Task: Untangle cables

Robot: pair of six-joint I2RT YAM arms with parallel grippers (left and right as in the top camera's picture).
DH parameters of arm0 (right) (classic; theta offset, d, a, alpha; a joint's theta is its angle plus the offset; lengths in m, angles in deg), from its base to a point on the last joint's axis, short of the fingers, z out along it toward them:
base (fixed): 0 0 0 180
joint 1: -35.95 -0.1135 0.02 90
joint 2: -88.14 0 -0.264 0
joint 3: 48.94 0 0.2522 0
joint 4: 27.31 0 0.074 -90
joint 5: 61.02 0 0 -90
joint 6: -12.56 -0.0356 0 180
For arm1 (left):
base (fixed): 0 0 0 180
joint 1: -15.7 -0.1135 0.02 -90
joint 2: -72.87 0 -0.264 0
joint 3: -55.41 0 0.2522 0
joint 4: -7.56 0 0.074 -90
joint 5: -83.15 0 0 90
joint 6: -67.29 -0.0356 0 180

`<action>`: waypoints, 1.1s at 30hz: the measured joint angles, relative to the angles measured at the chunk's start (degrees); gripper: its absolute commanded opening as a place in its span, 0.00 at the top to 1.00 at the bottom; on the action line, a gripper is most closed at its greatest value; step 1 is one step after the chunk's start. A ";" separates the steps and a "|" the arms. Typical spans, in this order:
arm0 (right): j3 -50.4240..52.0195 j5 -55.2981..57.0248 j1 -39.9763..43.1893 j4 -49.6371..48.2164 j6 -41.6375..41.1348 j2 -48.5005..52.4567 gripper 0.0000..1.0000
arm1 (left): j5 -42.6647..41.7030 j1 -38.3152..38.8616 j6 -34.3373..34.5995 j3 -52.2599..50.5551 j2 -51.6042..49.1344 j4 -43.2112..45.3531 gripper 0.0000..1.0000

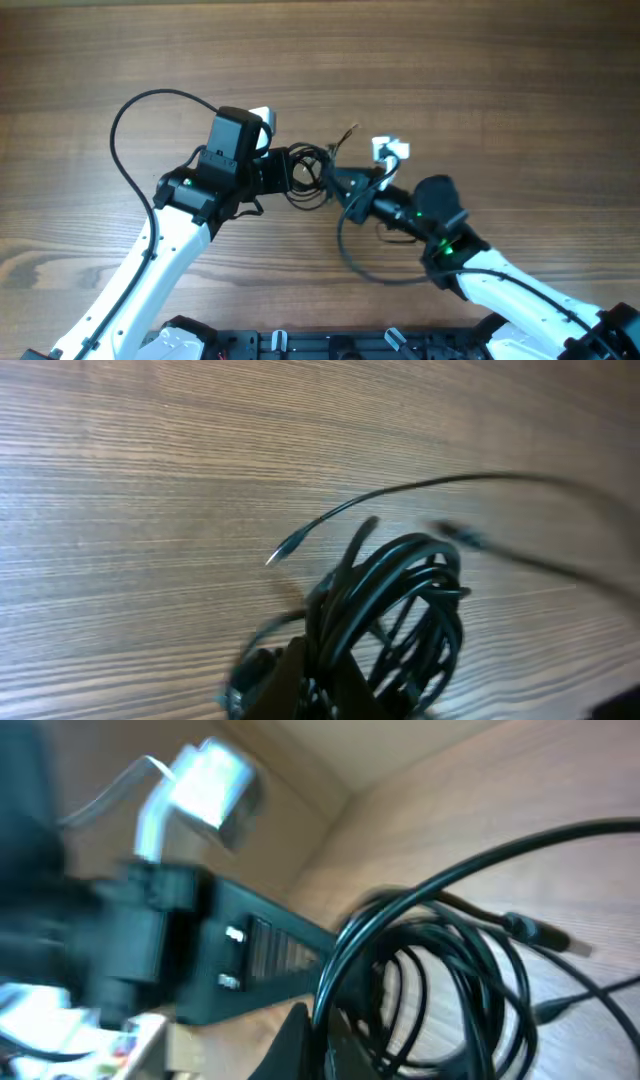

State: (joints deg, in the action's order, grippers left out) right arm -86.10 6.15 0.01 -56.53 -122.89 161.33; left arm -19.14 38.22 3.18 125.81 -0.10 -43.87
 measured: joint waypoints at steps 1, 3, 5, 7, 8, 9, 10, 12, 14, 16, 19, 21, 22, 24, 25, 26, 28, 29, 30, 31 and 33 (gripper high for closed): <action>0.00 2.27 -1.46 1.62 1.20 0.00 0.95 | -1.11 0.00 0.37 0.00 -0.02 0.20 0.96; 0.00 5.88 -3.19 2.34 2.93 0.00 0.95 | -2.80 0.02 0.63 0.00 -0.02 0.33 0.96; 0.00 9.22 -4.35 2.58 4.04 -0.02 0.95 | -4.20 0.42 0.87 0.00 -0.02 0.39 0.96; -0.02 12.44 -4.55 3.52 4.83 -0.02 0.95 | -5.20 1.75 1.05 0.00 -0.02 0.42 0.96; -0.02 13.55 -4.52 3.65 5.03 -0.02 0.95 | -5.57 2.40 1.05 0.00 -0.02 0.44 0.96; -0.02 14.38 -4.52 3.67 5.07 -0.02 0.95 | -5.75 3.08 1.05 0.00 -0.02 0.44 0.96; -0.02 15.17 -4.52 3.69 5.07 -0.02 0.95 | -6.01 3.67 1.05 0.00 -0.02 0.46 0.96; -0.02 15.89 -4.52 3.82 5.05 0.09 0.95 | -6.38 4.07 1.05 0.00 -0.02 0.70 0.96; -0.02 16.44 -4.52 4.66 4.70 0.72 0.95 | -7.61 4.04 1.07 0.00 -0.02 2.03 0.96; -0.02 16.65 -4.52 5.64 4.15 1.86 0.95 | -9.03 4.04 1.57 0.00 -0.11 3.96 0.96; -0.04 16.68 -4.52 6.14 3.58 2.82 0.95 | -10.21 4.04 3.76 0.00 -0.33 6.08 0.96; -0.11 16.68 -4.52 6.10 3.26 3.10 0.93 | -10.67 4.07 6.45 0.00 -0.33 7.23 0.96; -0.11 16.68 -4.52 6.01 3.26 3.10 0.88 | -10.97 4.07 7.30 0.00 -0.33 7.52 0.96; -0.11 16.68 -4.52 5.81 3.21 3.10 0.75 | -11.45 4.07 8.33 0.00 -0.33 7.72 0.96; -0.11 16.70 -4.52 5.77 3.28 3.10 0.71 | -11.65 4.09 8.70 0.00 -0.33 7.67 0.96; -0.11 16.68 -4.52 5.70 3.39 3.10 0.66 | -11.80 4.13 8.96 0.00 -0.33 7.56 0.96; -0.11 16.65 -4.52 5.64 3.21 3.10 0.58 | -11.82 4.15 9.22 0.00 -0.33 7.39 0.96; -0.11 16.65 -4.52 5.68 3.26 3.10 0.57 | -11.80 4.09 9.35 0.00 -0.33 7.37 0.96; -0.11 16.61 -4.44 5.77 3.15 3.10 0.49 | -11.80 3.89 9.44 0.00 -0.33 7.37 0.96; -0.15 16.44 -4.24 6.10 3.17 3.06 0.42 | -11.82 3.54 9.62 0.00 -0.33 7.32 0.96; -0.48 15.85 -3.54 7.82 2.99 2.01 0.27 | -11.87 1.86 11.15 0.00 -0.39 7.06 0.96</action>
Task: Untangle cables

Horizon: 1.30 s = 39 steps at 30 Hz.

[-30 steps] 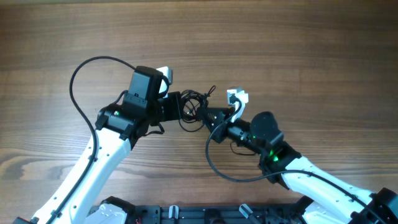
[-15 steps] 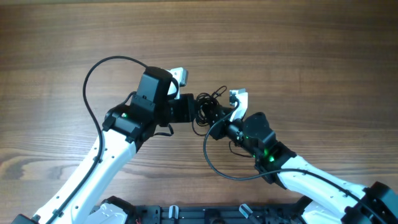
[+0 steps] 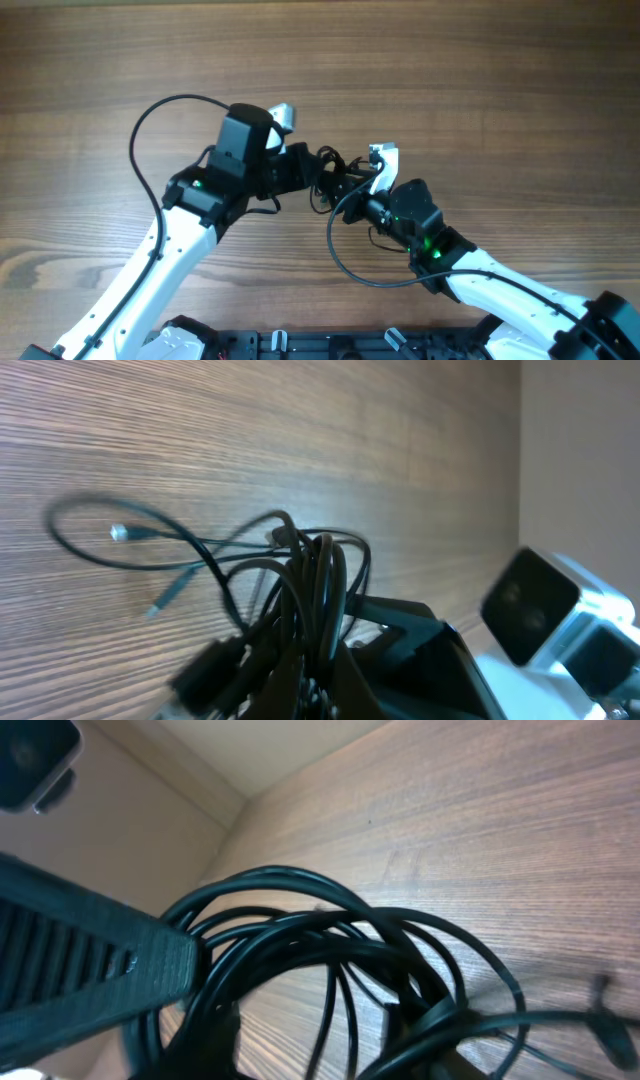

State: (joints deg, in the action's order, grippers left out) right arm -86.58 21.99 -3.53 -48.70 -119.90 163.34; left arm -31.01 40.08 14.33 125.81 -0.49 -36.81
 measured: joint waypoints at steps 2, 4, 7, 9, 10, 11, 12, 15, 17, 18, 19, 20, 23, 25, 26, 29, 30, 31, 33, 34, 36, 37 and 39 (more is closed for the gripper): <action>-0.17 -0.98 0.94 2.29 -0.07 -2.54 0.00 | -0.44 -2.10 2.32 0.00 -0.15 -0.09 0.96; -0.39 -1.07 2.40 7.13 0.09 -6.36 0.00 | -0.70 -5.33 6.01 0.00 -0.20 -0.13 0.96; -0.39 -0.92 4.39 13.97 -0.28 -12.41 0.00 | -0.76 -8.33 10.95 0.00 -0.20 -0.09 0.96; -0.44 -1.14 4.57 20.70 -3.67 -18.05 0.00 | -0.59 -9.11 16.90 0.00 -0.20 -0.17 0.96; -0.50 -1.55 4.57 22.47 -5.27 -19.10 0.01 | -0.50 -9.14 18.64 0.00 -0.20 -0.17 0.96; -0.61 -2.45 4.57 24.68 -6.97 -19.69 0.02 | -0.07 -9.14 22.58 0.00 -0.20 -0.42 0.96; -0.59 -3.48 4.55 26.25 -8.00 -19.74 0.02 | 0.31 -9.14 26.80 0.00 -0.20 -1.03 0.96; -0.59 -6.86 2.84 27.85 -10.08 -17.29 0.09 | 1.57 -9.14 42.36 0.00 -0.20 -5.66 0.96; -0.59 -7.61 0.39 26.32 -10.69 -14.75 0.13 | 2.03 -9.14 50.66 0.00 -0.20 -8.46 0.96; -0.59 -7.93 -0.96 24.74 -11.04 -13.16 0.13 | 2.25 -9.14 55.06 0.00 -0.20 -9.88 0.96; -0.57 -7.96 -1.92 22.95 -11.34 -11.78 0.13 | 2.40 -9.14 58.73 0.00 -0.20 -10.97 0.96; -0.59 -7.61 -3.58 20.17 -11.93 -8.92 0.13 | 2.51 -9.14 64.17 0.00 -0.20 -12.04 0.96; -0.57 -5.27 -4.85 13.64 -15.96 -2.62 0.13 | 2.38 -9.14 71.17 0.00 -0.20 -12.74 0.96; -0.46 -3.93 -4.90 8.02 -17.86 1.73 0.13 | 1.81 -9.14 74.31 0.00 -0.20 -12.74 0.96; -0.44 -3.39 -4.90 4.81 -18.43 3.87 0.13 | 1.68 -9.14 75.17 0.00 -0.20 -12.90 0.96; -0.31 -1.68 -4.90 -7.15 -19.56 9.18 0.20 | 1.40 -9.05 77.00 0.00 -0.20 -14.19 0.96; -0.31 -1.14 -4.90 -9.90 -19.93 10.23 0.21 | 1.33 -8.98 77.37 0.00 -0.20 -14.56 0.96; -0.33 -0.42 -5.01 -11.93 -20.17 11.34 0.24 | 1.36 -8.81 77.77 0.00 -0.20 -14.86 0.96; -0.33 0.92 -5.11 -13.20 -21.42 12.74 0.30 | 1.62 -7.93 78.14 0.00 -0.20 -14.95 0.96; -0.33 1.49 -5.11 -13.27 -21.99 13.11 0.32 | 1.79 -7.43 78.25 0.00 -0.20 -14.97 0.96; -0.33 2.60 -5.11 -13.33 -22.75 13.46 0.39 | 1.88 -6.38 78.62 0.00 -0.20 -15.02 0.96; -0.33 2.95 -5.11 -13.35 -22.84 13.49 0.42 | 1.92 -5.99 78.64 0.00 -0.20 -15.02 0.96; -0.33 3.67 -5.11 -13.33 -23.04 13.49 0.44 | 1.73 -5.14 78.73 0.00 -0.20 -15.02 0.96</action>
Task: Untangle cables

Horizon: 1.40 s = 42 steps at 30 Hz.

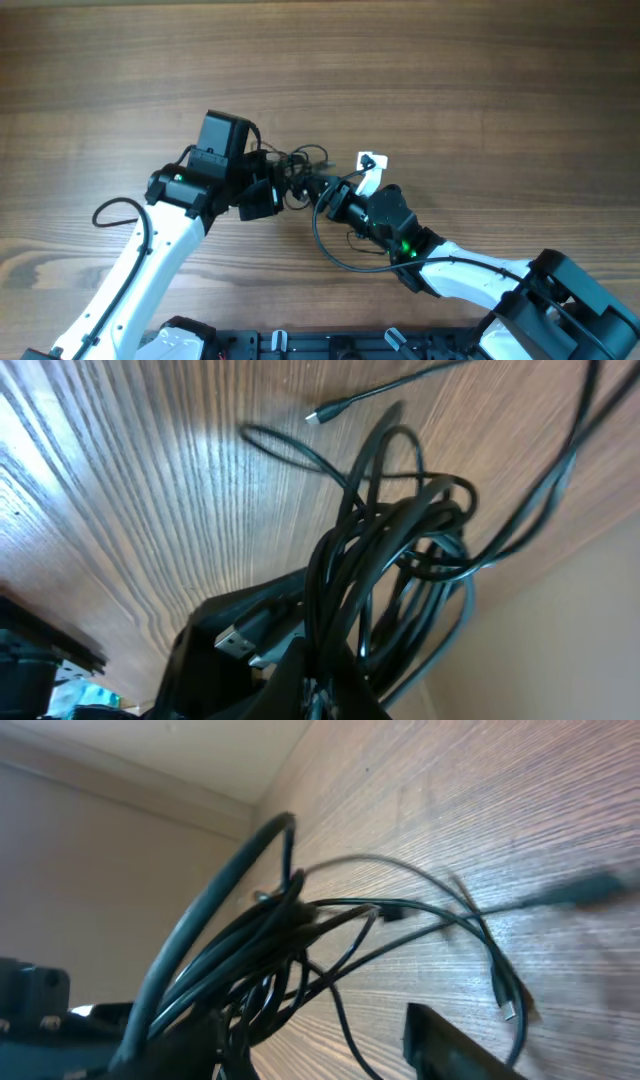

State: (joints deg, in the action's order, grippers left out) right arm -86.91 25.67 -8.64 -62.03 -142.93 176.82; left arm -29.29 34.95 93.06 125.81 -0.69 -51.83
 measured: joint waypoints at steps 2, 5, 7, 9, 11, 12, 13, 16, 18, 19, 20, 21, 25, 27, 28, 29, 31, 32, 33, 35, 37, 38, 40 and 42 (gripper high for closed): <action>0.00 0.55 0.00 0.02 0.17 0.04 0.46 | -0.46 0.66 0.07 0.00 0.00 -0.02 0.96; 0.00 0.81 0.00 0.02 1.51 0.09 0.50 | -1.42 1.16 -0.22 0.00 0.00 -0.04 0.96; 0.00 0.79 0.02 0.02 2.95 0.15 0.49 | -1.16 1.29 -2.67 0.00 0.00 -0.02 0.96; 0.00 0.48 0.15 0.02 3.91 0.15 0.48 | 0.74 1.29 -7.15 0.00 0.00 -0.04 0.96; 0.00 -0.63 0.76 0.04 4.28 0.17 0.40 | 5.29 1.36 -15.50 0.00 0.00 -0.02 0.96; 0.00 -1.70 1.40 0.24 4.44 0.20 0.35 | 7.65 1.36 -19.47 0.00 0.00 -0.02 0.96; 0.00 -2.71 1.97 0.55 4.68 0.22 0.32 | 9.97 1.36 -23.43 0.00 0.00 -0.04 0.96; 0.00 -7.63 4.52 1.81 5.14 0.26 0.26 | 17.70 1.36 -33.40 0.00 0.00 0.04 0.96; 0.00 -11.96 7.04 2.80 5.14 0.26 0.25 | 22.12 1.33 -42.45 0.00 0.00 2.29 0.96; 0.00 -13.92 8.15 2.75 5.14 0.26 0.25 | 22.71 1.36 -46.47 0.00 0.00 3.23 0.96; 0.00 -16.04 9.27 2.78 5.14 0.26 0.25 | 22.86 1.40 -51.39 0.00 0.00 4.17 0.96; 0.00 -17.94 10.36 2.80 5.14 0.26 0.23 | 22.82 1.49 -56.81 0.00 0.00 4.96 0.96; 0.00 -24.90 12.46 2.73 5.38 0.26 0.20 | 20.37 2.05 -74.79 0.00 0.00 5.29 0.96; 0.00 -27.50 12.46 2.43 6.67 0.26 0.32 | 16.48 2.49 -83.47 0.00 0.00 5.68 0.96; 0.00 -28.30 12.46 2.10 7.17 0.26 0.35 | 13.53 2.78 -87.84 0.00 0.00 5.81 0.96; 0.00 -28.81 12.46 1.73 7.58 0.26 0.36 | 11.13 3.21 -91.21 0.00 0.00 5.84 0.96; 0.00 -29.57 12.46 1.40 8.39 0.26 0.38 | 5.97 4.44 -97.15 0.00 0.00 6.19 0.96; 0.00 -29.73 12.46 1.33 8.59 0.26 0.40 | 4.59 4.81 -98.36 0.00 0.00 6.51 0.96; 0.00 -29.92 12.46 1.27 8.81 0.26 0.50 | 2.64 5.16 -99.82 0.00 0.00 7.28 0.96; 0.00 -30.05 12.48 1.33 9.07 0.26 0.77 | -0.68 5.42 -101.77 0.00 0.00 8.79 0.96; 0.00 -30.10 12.50 1.40 9.25 0.26 0.94 | -3.43 5.46 -102.99 0.00 0.00 10.49 0.94; 0.00 -29.99 12.59 1.55 9.09 0.28 0.95 | -3.98 5.44 -103.23 0.00 0.00 10.84 0.85; 0.00 -29.83 12.79 1.36 9.20 0.31 0.95 | -4.52 5.40 -103.65 0.00 0.00 10.97 0.24; 0.00 -29.49 12.76 1.36 8.76 0.31 0.95 | -5.11 5.40 -104.41 0.00 0.00 10.97 0.14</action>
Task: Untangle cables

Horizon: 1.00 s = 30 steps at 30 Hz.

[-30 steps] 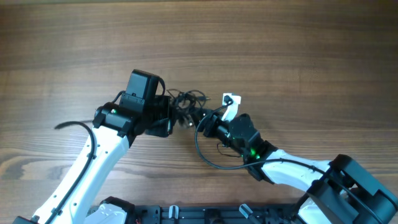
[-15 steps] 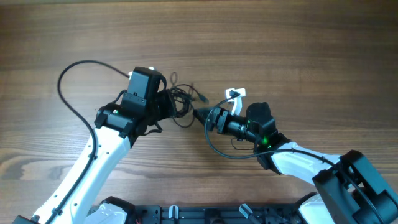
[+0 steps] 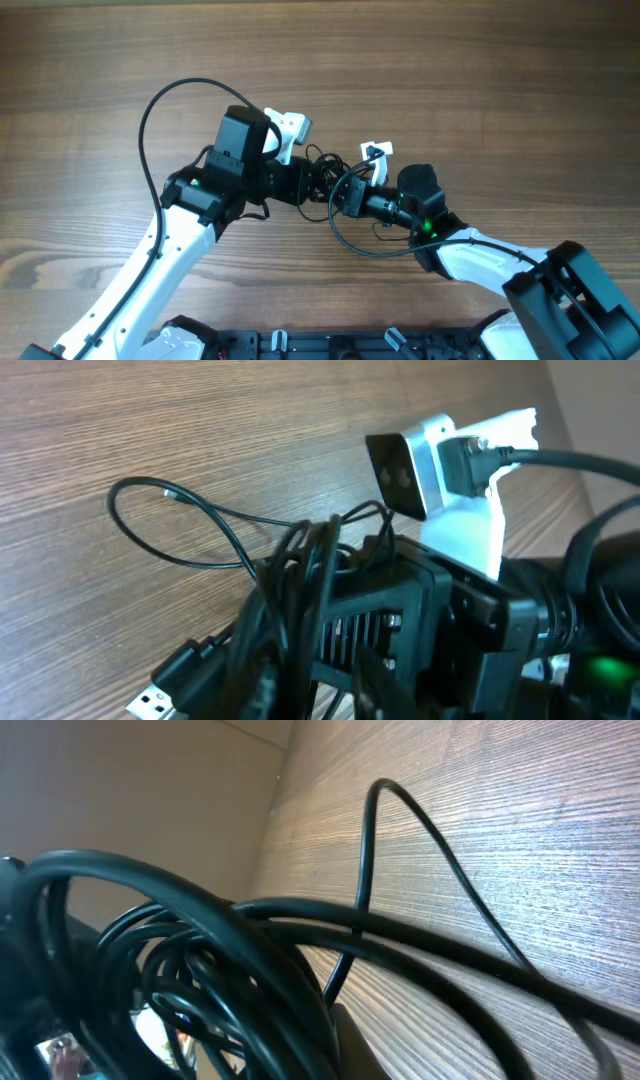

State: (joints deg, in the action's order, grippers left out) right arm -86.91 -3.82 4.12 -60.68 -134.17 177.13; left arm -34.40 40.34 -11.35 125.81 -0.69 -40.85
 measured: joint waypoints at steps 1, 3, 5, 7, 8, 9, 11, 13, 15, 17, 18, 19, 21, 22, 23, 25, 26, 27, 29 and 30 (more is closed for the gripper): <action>0.00 0.52 0.00 0.02 -0.68 0.00 0.96 | -0.37 0.02 0.09 0.00 0.00 -0.11 0.11; 0.00 2.21 0.00 0.17 -3.21 0.00 0.96 | -1.01 0.02 0.50 0.00 0.00 -0.83 0.07; 0.00 4.20 0.00 0.20 -6.40 0.00 0.95 | -1.09 0.07 2.05 0.00 -0.02 -1.14 0.06; 0.00 5.90 0.00 0.22 -9.01 0.00 0.95 | -0.76 0.07 5.38 0.00 -0.42 -1.14 0.06; 0.00 6.51 0.00 0.22 -10.03 0.00 0.95 | -0.20 0.07 7.72 0.00 -0.90 -1.14 0.09; 0.00 7.10 0.00 0.22 -10.75 0.00 0.95 | 0.37 0.07 10.64 0.00 -1.64 -1.14 0.12; 0.00 7.61 0.00 0.42 -11.41 0.00 0.95 | 0.92 0.07 14.99 0.00 -2.97 -1.14 0.21; 0.00 8.24 0.00 0.59 -12.07 0.02 0.95 | 1.31 0.07 19.58 0.00 -4.39 -1.14 0.25; 0.00 8.68 0.00 0.79 -12.90 0.02 0.95 | 1.81 0.07 24.48 -0.02 -5.79 -1.16 0.32; 0.00 8.87 0.00 0.81 -13.35 0.02 0.96 | 3.30 0.07 28.63 -0.02 -7.04 -1.14 0.37; 0.00 8.87 0.00 0.85 -13.77 0.04 0.96 | 4.44 0.07 31.34 -0.02 -8.02 -1.09 0.40; 0.00 8.87 0.00 0.85 -13.81 0.04 0.96 | 5.38 0.07 33.79 -0.02 -8.98 -0.61 0.42; 0.00 8.85 0.00 0.92 -14.19 0.04 0.95 | 5.86 0.07 35.89 -0.02 -10.08 0.50 0.47; 0.00 8.87 0.00 0.98 -14.47 0.04 0.95 | 5.90 0.15 36.54 -0.02 -10.49 0.87 0.49; 0.00 8.85 0.00 1.05 -14.71 0.04 0.95 | 6.08 0.31 37.27 -0.02 -10.84 1.22 0.53; 0.00 8.87 0.00 1.18 -15.06 0.04 0.96 | 6.36 0.98 38.07 -0.02 -11.30 2.45 0.65; 0.00 8.92 0.02 1.31 -15.17 0.04 0.96 | 6.60 1.51 38.45 -0.02 -11.37 3.23 0.74; 0.02 9.07 0.04 1.46 -15.28 0.07 0.95 | 6.78 2.14 38.82 -0.02 -11.37 3.98 0.86; 0.07 9.40 0.07 2.01 -15.26 0.07 0.91 | 7.37 3.06 39.08 0.00 -11.37 4.31 0.96; 0.11 9.68 0.07 2.19 -15.26 0.11 0.83 | 8.00 3.37 39.06 0.00 -11.37 4.31 0.96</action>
State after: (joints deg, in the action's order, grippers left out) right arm -86.80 5.86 4.19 -58.49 -149.43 177.24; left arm -26.40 43.71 27.70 125.81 -12.05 -36.55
